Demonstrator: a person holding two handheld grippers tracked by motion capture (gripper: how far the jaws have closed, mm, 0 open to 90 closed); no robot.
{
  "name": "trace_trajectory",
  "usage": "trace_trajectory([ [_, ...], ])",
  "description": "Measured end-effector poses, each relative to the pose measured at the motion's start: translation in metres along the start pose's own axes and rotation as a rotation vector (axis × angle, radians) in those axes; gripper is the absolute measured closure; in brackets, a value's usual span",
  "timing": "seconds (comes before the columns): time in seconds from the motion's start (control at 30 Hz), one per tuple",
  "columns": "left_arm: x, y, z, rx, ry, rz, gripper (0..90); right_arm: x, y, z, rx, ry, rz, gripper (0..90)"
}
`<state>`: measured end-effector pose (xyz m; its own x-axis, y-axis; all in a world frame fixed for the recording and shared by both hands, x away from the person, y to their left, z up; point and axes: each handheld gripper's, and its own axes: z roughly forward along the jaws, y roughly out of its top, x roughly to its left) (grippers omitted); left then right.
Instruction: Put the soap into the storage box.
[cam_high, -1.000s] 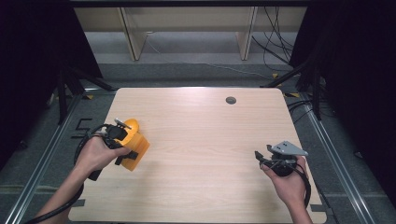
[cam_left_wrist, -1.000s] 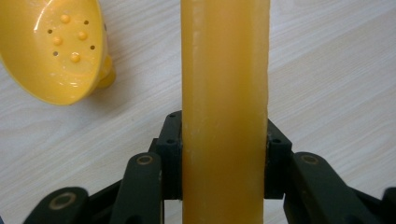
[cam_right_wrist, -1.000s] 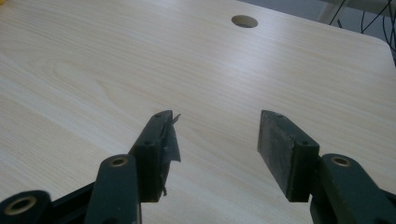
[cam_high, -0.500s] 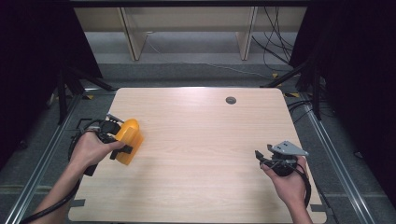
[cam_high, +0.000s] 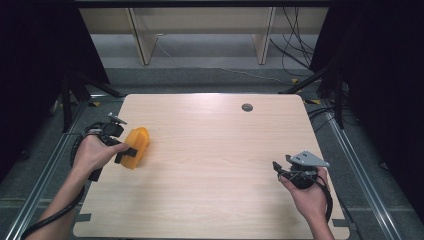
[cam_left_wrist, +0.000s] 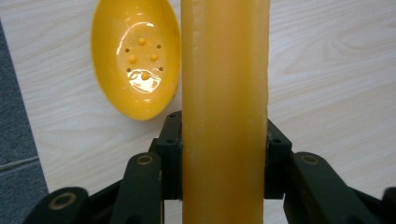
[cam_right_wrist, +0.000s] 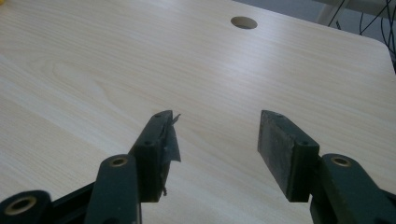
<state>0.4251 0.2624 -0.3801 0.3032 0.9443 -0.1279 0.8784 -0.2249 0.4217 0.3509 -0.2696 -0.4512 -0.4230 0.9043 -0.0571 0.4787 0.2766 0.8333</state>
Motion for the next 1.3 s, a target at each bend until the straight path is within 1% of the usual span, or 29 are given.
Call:
trace_trajectory([
  [0.1,0.004,0.002,0.002,-0.002,0.006,-0.012,60.6,0.000,0.000,0.000,0.000,0.005,0.002,46.4],
  [0.13,0.006,0.003,0.002,0.001,0.012,-0.012,60.6,0.001,0.000,-0.001,0.004,-0.004,0.013,46.4],
  [0.17,0.006,0.004,0.002,-0.001,0.014,-0.015,60.6,0.001,0.000,-0.001,0.006,-0.003,0.013,46.4],
  [0.2,0.008,0.004,0.002,-0.003,0.010,-0.018,60.6,0.002,0.000,-0.001,0.013,-0.002,0.031,46.4],
  [0.23,0.009,0.005,0.002,-0.005,0.015,-0.020,60.6,0.002,0.000,-0.001,0.011,-0.002,0.025,46.4],
  [0.27,0.010,0.006,0.002,-0.003,0.016,-0.022,60.6,0.003,0.000,0.000,0.011,0.002,0.033,46.4],
  [0.3,0.011,0.006,0.002,-0.006,0.018,-0.024,60.6,0.000,0.000,0.001,-0.001,0.006,0.002,46.4],
  [0.33,0.012,0.007,0.002,-0.010,0.021,-0.028,60.6,-0.001,0.000,0.000,-0.009,-0.009,-0.011,46.4],
  [0.4,0.014,0.009,0.001,-0.013,0.025,-0.028,60.6,-0.001,0.000,0.000,-0.009,-0.006,-0.011,46.4],
  [0.43,0.015,0.009,0.000,-0.015,0.028,-0.029,60.6,0.000,0.000,0.000,0.002,0.012,0.006,46.4],
  [0.5,0.016,0.010,0.000,-0.020,0.030,-0.032,60.6,0.000,0.000,0.000,0.000,0.005,0.003,46.4],
  [0.53,0.017,0.011,-0.001,-0.024,0.030,-0.037,60.6,0.000,0.000,0.001,0.001,0.010,0.005,46.4],
  [0.6,0.017,0.012,-0.001,-0.030,0.039,-0.040,60.6,0.000,0.000,0.000,-0.008,-0.008,-0.012,46.4],
  [0.63,0.018,0.013,-0.001,-0.032,0.044,-0.038,60.6,0.000,0.000,0.000,-0.007,-0.006,-0.012,46.4],
  [0.67,0.018,0.014,-0.001,-0.036,0.047,-0.038,60.6,0.001,0.000,0.000,-0.004,-0.007,0.002,46.4],
  [0.8,0.020,0.018,0.003,-0.038,0.056,-0.050,60.6,0.001,0.000,0.000,-0.004,-0.007,-0.004,46.4],
  [0.83,0.020,0.018,0.004,-0.039,0.056,-0.052,60.6,0.001,0.000,0.000,-0.004,-0.005,0.000,46.4],
  [0.87,0.021,0.019,0.005,-0.040,0.059,-0.054,60.6,0.002,0.000,0.000,0.001,-0.006,0.014,46.4],
  [0.93,0.022,0.020,0.007,-0.041,0.066,-0.057,60.6,-0.001,0.000,0.000,-0.008,-0.005,-0.012,46.4],
  [0.97,0.022,0.021,0.008,-0.039,0.064,-0.059,60.5,-0.001,0.000,0.000,-0.009,-0.006,-0.012,46.4],
  [1.0,0.023,0.021,0.010,-0.048,0.069,-0.060,60.6,-0.001,0.000,0.001,-0.009,-0.002,-0.010,46.4],
  [1.07,0.023,0.022,0.012,-0.060,0.067,-0.064,60.6,-0.001,0.000,0.001,-0.008,0.000,-0.010,46.4],
  [1.23,0.024,0.024,0.016,-0.070,0.070,-0.059,60.5,0.000,0.000,0.001,-0.007,-0.008,-0.014,46.4],
  [1.27,0.024,0.024,0.017,-0.074,0.072,-0.061,60.6,0.001,0.000,0.001,0.002,0.004,0.001,46.4],
  [1.3,0.024,0.025,0.017,-0.075,0.071,-0.062,60.6,0.003,0.000,0.000,0.010,0.001,0.022,46.4],
])
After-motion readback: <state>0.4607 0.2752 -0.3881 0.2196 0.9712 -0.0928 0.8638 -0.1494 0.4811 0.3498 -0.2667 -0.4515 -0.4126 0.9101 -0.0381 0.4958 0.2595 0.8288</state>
